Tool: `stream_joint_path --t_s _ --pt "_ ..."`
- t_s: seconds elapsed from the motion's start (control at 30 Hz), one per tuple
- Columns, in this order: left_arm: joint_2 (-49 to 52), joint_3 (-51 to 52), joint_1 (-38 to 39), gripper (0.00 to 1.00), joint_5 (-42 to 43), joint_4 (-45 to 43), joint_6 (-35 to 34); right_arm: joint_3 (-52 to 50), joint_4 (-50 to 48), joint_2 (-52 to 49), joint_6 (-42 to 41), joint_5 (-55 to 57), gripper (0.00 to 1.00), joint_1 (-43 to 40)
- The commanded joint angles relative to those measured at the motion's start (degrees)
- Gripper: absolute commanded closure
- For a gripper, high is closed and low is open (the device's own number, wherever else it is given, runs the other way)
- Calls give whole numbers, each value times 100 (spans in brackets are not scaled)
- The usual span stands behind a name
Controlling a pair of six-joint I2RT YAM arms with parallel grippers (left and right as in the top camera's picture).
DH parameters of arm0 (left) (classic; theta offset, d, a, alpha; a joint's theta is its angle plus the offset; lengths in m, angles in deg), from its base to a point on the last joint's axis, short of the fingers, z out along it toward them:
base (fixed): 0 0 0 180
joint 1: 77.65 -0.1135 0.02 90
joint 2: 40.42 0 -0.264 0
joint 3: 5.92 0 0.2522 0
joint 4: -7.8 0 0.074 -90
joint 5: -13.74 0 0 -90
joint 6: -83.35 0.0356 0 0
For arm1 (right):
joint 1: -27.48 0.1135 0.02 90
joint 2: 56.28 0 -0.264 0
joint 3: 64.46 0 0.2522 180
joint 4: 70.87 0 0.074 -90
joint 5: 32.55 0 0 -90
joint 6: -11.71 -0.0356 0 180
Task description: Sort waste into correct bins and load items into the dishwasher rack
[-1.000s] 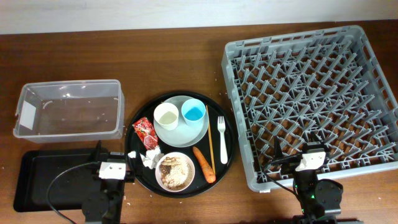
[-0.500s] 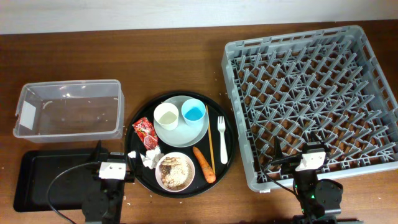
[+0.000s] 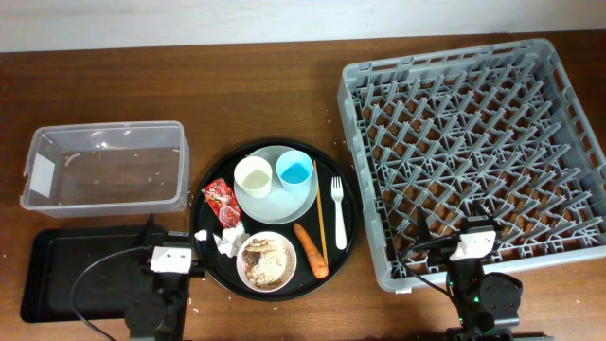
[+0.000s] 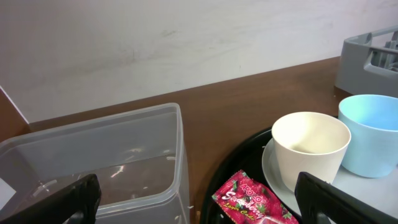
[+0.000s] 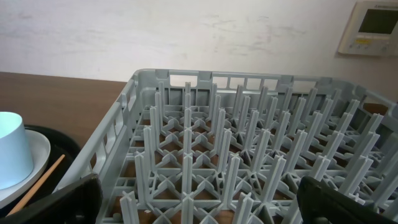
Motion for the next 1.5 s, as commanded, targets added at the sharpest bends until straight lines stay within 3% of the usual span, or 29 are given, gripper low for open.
stream_joint_path --t_s 0.0,1.33,1.47 --pt "-44 35 -24 1 -66 20 94 -31 28 44 -37 48 1 28" --pt "-44 35 -24 1 -122 17 92 -31 28 44 -37 48 1 28" --pt "-44 33 -24 1 846 -92 87 -31 28 44 -37 48 1 28"
